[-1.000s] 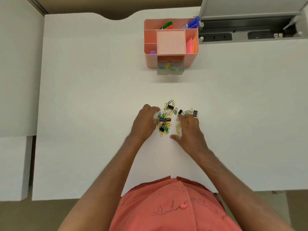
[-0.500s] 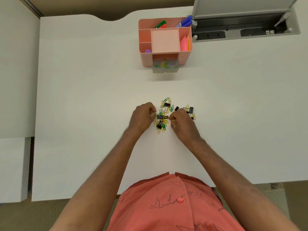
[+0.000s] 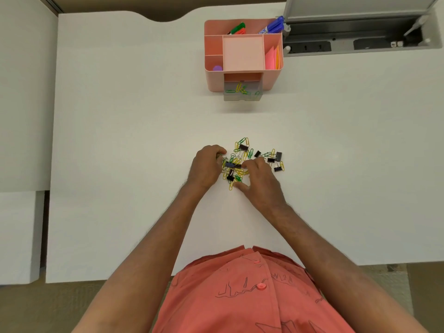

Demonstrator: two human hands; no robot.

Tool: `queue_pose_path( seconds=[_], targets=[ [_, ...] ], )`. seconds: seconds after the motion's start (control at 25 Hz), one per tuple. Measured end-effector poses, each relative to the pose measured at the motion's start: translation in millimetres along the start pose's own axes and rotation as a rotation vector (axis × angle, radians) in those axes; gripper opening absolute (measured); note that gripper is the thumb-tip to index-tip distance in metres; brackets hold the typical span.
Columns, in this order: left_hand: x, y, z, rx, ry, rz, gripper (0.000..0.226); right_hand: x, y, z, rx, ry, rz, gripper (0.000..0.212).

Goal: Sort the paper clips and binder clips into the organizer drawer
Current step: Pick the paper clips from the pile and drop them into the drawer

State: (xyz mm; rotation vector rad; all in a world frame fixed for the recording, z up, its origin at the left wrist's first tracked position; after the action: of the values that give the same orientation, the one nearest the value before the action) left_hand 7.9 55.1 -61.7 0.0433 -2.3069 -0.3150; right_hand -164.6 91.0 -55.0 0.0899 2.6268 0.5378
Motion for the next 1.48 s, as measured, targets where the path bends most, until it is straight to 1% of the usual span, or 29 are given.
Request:
queue_pose_path(
  seconds=[0.16, 0.32, 0.44, 0.56, 0.72, 0.84, 0.92, 1.0, 1.08, 1.12, 1.2, 1.28, 1.32, 1.4, 1.48],
  targets=[
    [-2.9, -0.5, -0.7, 0.026, 0.033, -0.028, 0.023, -4.6, -8.8, -1.8, 0.001, -0.025, -0.022, 0.025],
    [-1.2, -1.2, -2.9, 0.065, 0.096, -0.063, 0.022, -1.9, -14.5, -6.5, -0.014, -0.059, -0.041, 0.013],
    [-1.6, -1.3, -6.1, 0.097, 0.180, -0.092, 0.023, 3.7, -17.5, -14.7, -0.038, -0.123, -0.009, 0.011],
    [-0.7, 0.8, -9.9, 0.137, 0.368, -0.168, 0.024, 10.0, -20.3, -24.9, -0.070, -0.235, 0.058, 0.013],
    [5.4, -1.9, -13.3, 0.190, 0.756, -0.257, 0.024, 22.3, -33.7, -32.1, -0.176, -0.456, 0.300, 0.017],
    [7.1, -5.7, -15.3, 0.211, 0.989, -0.347, 0.021, 14.2, -40.4, -45.2, -0.304, -0.772, 0.411, 0.019],
    [10.4, -9.0, -19.3, 0.212, 1.008, -0.340, 0.020, -0.6, -47.5, -65.3, -0.344, -0.921, 0.402, 0.017],
    [17.9, -15.1, -28.2, 0.229, 0.921, -0.274, 0.020, -17.4, -64.9, -90.4, -0.304, -0.971, 0.317, 0.017],
    [29.6, -23.7, -41.3, 0.265, 0.785, -0.185, 0.021, -34.7, -89.2, -115.8, -0.201, -0.916, 0.217, 0.018],
    [37.2, -29.6, -48.9, 0.283, 0.724, -0.136, 0.022, -43.2, -102.5, -126.9, -0.118, -0.826, 0.170, 0.018],
    [51.9, -44.6, -63.4, 0.309, 0.609, -0.037, 0.024, -64.8, -123.5, -145.4, 0.058, -0.560, 0.062, 0.017],
    [66.7, -62.9, -77.7, 0.326, 0.484, 0.061, 0.027, -84.3, -139.8, -153.8, 0.176, -0.304, -0.036, 0.020],
    [73.9, -71.8, -84.2, 0.334, 0.414, 0.113, 0.028, -90.9, -146.9, -152.4, 0.196, -0.190, -0.074, 0.023],
    [88.1, -87.1, -95.5, 0.351, 0.259, 0.208, 0.027, -97.6, -158.1, -144.7, 0.184, 0.002, -0.132, 0.029],
    [98.5, -100.1, -102.3, 0.356, 0.114, 0.260, 0.023, -96.0, -165.9, -137.3, 0.158, 0.092, -0.158, 0.032]
  ],
)
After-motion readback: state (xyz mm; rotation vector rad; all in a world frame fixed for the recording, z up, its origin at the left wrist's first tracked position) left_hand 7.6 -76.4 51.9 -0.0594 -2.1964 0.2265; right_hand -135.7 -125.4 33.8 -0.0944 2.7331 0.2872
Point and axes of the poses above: each hand's wrist, its own y-axis away from the middle knuckle, its own z-axis out of the palm, x = y × z, the point moved 5 cm from there along -y, towards the middle knuckle, and after that the axes turned 14 degrees about z, right-handed, at the moved point
